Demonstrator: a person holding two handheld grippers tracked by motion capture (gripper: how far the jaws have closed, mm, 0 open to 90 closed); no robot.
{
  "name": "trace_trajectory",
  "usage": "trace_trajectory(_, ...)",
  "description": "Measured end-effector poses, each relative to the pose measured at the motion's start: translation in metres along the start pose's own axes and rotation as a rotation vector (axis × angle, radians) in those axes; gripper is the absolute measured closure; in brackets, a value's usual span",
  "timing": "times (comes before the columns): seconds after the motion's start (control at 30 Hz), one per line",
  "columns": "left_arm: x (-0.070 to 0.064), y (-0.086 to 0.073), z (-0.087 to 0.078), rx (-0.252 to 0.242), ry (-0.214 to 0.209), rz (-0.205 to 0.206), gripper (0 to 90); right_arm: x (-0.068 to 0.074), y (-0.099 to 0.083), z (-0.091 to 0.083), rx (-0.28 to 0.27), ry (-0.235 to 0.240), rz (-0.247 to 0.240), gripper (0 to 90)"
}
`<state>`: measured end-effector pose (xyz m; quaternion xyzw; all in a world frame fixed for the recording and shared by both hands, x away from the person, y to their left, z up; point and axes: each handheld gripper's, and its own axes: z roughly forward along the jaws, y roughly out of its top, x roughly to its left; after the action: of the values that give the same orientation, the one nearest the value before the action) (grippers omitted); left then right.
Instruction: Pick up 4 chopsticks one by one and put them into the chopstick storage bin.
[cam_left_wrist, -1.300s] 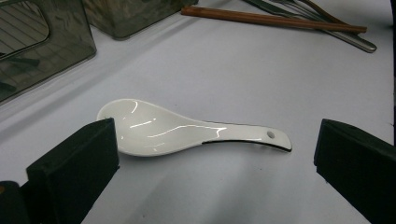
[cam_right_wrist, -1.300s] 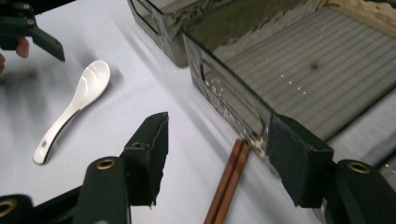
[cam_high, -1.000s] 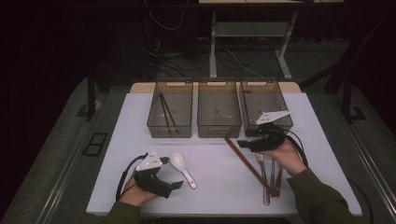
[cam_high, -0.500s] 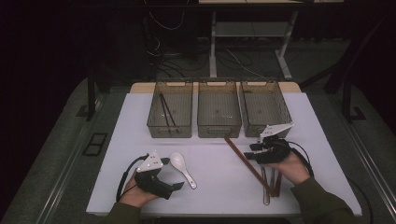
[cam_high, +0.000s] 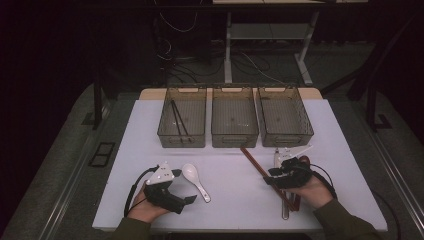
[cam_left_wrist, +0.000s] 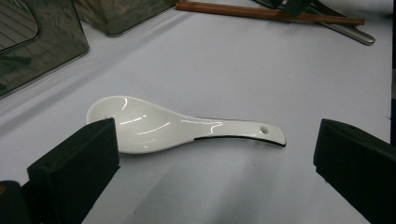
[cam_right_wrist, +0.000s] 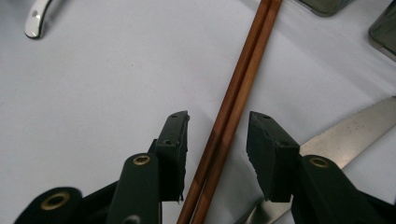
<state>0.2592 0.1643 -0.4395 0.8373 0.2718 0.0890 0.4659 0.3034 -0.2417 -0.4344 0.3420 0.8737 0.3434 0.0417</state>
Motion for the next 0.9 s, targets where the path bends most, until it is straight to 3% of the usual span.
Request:
trace_trajectory(0.53, 0.0003, -0.0001, 0.0005, 0.009, -0.005, 0.007, 0.0, 0.0034, 0.0013, 0.0101, 0.038, -0.051, -0.057, 68.5)
trace_trajectory(0.9, -0.0003, -0.0001, 0.0010, 0.007, -0.009, 0.004, 0.0, 0.0022, 0.0017, 0.0097, 0.036, -0.042, -0.055, 70.4)
